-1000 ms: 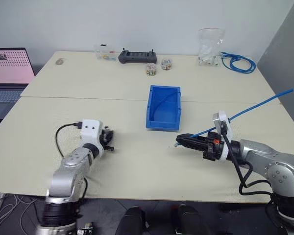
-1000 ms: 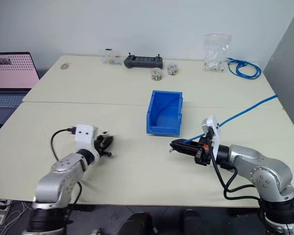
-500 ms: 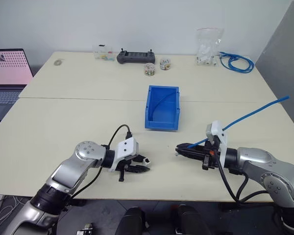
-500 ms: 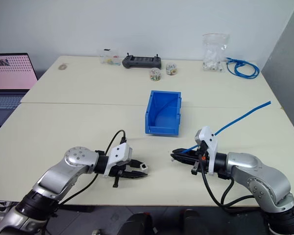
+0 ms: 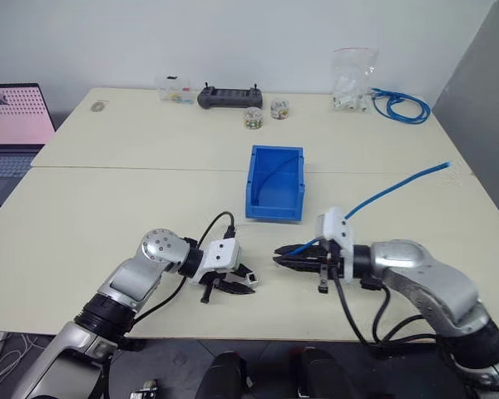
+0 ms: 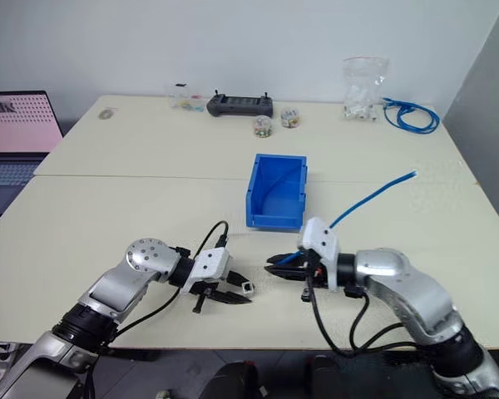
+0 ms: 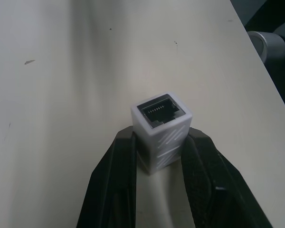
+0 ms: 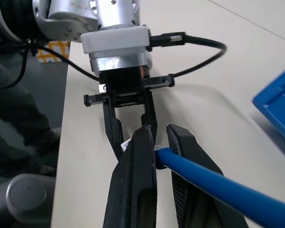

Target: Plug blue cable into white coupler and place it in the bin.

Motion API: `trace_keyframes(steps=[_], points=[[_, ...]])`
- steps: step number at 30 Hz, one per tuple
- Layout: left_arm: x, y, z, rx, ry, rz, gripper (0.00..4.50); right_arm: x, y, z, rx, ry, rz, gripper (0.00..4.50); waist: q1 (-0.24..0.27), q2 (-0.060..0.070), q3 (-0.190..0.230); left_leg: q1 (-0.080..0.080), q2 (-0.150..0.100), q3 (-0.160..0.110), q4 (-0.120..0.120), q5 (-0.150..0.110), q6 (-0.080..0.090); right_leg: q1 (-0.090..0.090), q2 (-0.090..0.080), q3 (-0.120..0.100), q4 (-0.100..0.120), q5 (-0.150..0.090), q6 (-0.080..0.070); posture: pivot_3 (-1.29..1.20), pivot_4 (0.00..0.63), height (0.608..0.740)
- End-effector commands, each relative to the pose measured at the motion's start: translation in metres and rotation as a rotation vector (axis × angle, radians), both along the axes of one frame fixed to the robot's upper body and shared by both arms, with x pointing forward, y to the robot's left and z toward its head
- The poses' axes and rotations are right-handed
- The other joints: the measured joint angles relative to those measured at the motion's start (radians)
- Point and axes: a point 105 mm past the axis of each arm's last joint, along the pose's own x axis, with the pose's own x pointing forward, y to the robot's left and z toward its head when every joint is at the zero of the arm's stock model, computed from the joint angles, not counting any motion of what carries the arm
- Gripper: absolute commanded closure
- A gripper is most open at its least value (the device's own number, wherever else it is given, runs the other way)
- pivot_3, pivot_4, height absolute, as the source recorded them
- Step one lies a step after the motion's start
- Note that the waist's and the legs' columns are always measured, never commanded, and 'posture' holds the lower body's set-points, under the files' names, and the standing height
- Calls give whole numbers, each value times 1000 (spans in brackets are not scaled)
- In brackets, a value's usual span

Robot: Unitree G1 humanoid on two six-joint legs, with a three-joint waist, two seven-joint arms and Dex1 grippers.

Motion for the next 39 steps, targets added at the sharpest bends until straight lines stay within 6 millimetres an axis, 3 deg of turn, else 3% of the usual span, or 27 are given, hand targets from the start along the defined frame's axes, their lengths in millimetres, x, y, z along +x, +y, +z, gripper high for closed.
trace_keyframes(steps=[1,21,33,39], points=[[-6,5,-14,66,39,-14,3503,0,11,2,-22,-75,104,4369,0,0,0,0,0,0,0,0,0,0,0,0,0,1,-1,0,150,740],[-9,0,-10,60,60,-11,3510,1,44,-5,-115,-139,237,4369,-17,0,0,2,0,0,0,0,0,0,0,0,2,2,-4,0,150,740],[-9,1,-9,61,64,0,3510,6,40,-22,-178,-131,242,4369,-18,0,0,2,0,0,0,0,0,0,0,0,2,2,-4,0,150,740],[-8,1,-9,61,58,5,3510,4,40,-21,-172,-117,259,4369,-18,0,0,3,0,0,0,0,0,1,0,0,2,2,-4,0,150,740]])
